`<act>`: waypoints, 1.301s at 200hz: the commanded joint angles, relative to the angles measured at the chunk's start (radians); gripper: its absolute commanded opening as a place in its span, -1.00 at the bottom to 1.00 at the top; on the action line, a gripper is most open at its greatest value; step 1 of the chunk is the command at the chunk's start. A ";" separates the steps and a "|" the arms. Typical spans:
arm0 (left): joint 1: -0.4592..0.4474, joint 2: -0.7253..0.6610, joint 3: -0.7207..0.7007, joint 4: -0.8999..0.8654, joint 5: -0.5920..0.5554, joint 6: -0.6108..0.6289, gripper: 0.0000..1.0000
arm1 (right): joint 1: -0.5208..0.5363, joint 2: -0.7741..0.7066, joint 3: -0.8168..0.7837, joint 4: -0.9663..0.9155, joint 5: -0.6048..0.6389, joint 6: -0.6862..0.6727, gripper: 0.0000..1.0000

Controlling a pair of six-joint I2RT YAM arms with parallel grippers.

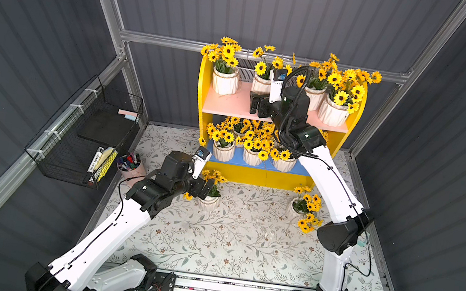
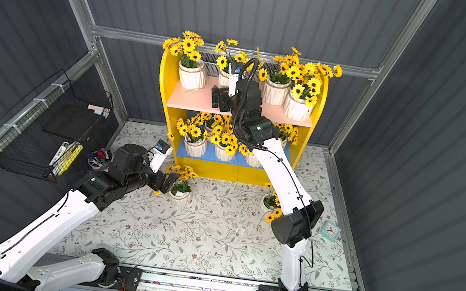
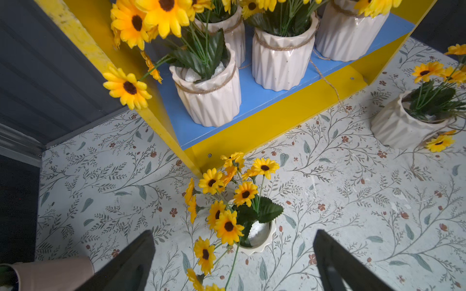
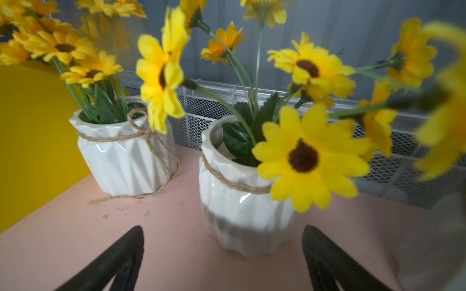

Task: Take the sunflower pots off the shelves
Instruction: Pick up the sunflower pot from the shelf.

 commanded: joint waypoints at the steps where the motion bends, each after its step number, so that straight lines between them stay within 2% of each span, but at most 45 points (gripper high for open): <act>1: 0.008 -0.016 -0.012 0.035 0.025 -0.007 0.99 | -0.014 0.017 0.053 -0.011 0.000 -0.005 0.98; 43: 0.012 -0.007 -0.029 0.052 0.045 -0.022 0.99 | -0.032 0.047 0.067 0.009 0.009 0.022 0.98; 71: 0.016 -0.009 -0.037 0.060 0.056 -0.024 0.99 | -0.054 0.075 0.077 0.037 -0.065 0.048 0.98; 112: 0.019 -0.017 -0.049 0.071 0.061 -0.027 0.99 | -0.061 0.106 0.077 0.090 -0.133 0.007 0.98; 215: 0.023 -0.030 -0.064 0.083 0.086 -0.028 0.99 | -0.067 0.146 0.055 0.199 -0.106 -0.004 0.98; 260: 0.022 -0.033 -0.068 0.085 0.094 -0.027 0.99 | -0.073 0.188 0.125 0.198 -0.145 -0.018 0.98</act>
